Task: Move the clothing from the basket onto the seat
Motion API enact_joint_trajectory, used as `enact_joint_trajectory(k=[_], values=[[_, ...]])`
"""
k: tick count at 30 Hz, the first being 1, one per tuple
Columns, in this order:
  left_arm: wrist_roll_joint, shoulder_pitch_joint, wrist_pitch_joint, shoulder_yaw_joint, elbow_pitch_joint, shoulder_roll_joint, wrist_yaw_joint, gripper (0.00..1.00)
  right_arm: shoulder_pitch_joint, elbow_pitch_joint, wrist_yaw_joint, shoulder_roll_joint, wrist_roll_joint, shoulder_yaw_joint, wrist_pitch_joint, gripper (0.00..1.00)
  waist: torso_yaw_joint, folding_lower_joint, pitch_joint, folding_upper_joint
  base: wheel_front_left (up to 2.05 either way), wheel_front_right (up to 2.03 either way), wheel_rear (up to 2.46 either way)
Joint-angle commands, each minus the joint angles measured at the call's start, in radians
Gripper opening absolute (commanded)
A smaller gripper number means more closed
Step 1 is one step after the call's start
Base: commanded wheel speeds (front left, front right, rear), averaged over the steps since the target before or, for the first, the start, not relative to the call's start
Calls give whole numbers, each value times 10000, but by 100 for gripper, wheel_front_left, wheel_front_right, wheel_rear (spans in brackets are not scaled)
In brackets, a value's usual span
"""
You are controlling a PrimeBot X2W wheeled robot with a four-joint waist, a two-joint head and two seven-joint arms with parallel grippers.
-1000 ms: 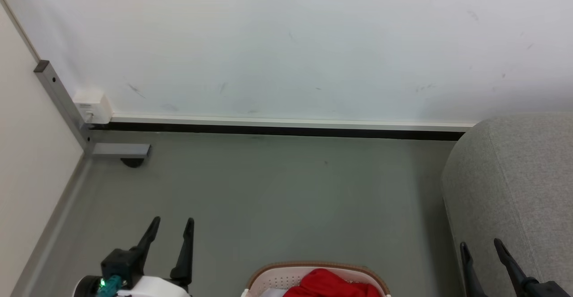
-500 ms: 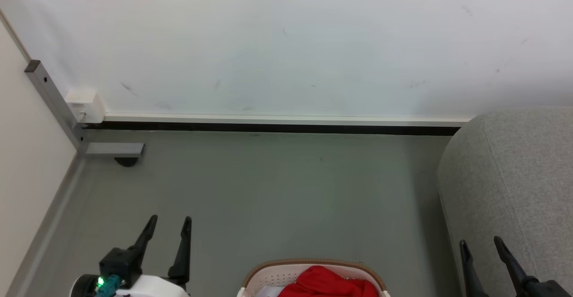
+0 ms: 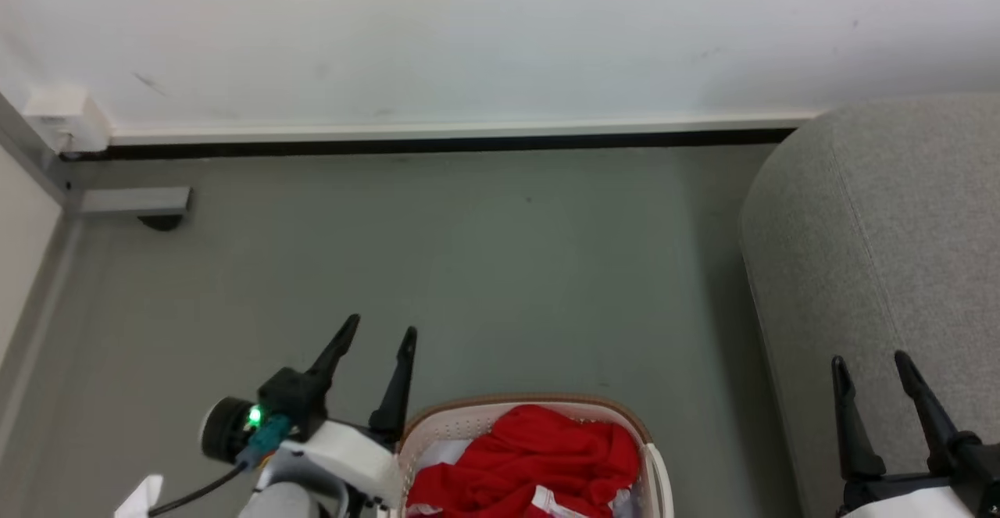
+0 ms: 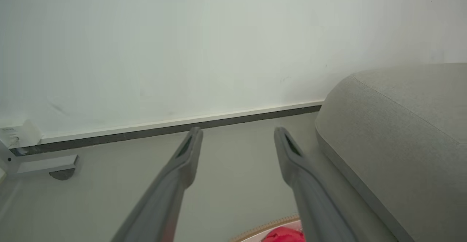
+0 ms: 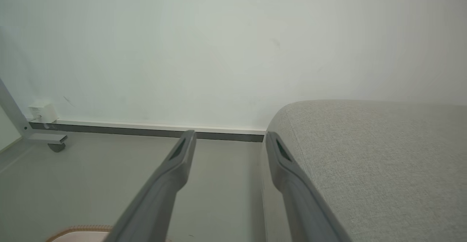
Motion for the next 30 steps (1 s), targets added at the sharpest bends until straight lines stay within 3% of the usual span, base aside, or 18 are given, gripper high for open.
enact_joint_trajectory(k=[1,9,16,30], values=[[199,-328,-7,-224,160,4,-18,100,-183,-93,-21,-93,110,-61,7,100,-379,0,671,0,0,0,0],[724,-2054,34,-2295,2549,-44,-96,100,-904,-597,-21,-155,-35,35,7,100,-895,0,2326,0,0,0,0],[343,-3418,389,-3861,4247,-48,-62,100,-1578,-1259,-21,-318,-51,141,7,100,-1073,0,3879,0,0,0,0],[-1200,-5095,1551,-7193,5347,-53,-125,100,-2330,-2478,-21,-426,-129,42,7,100,-960,0,5975,0,0,0,0]])
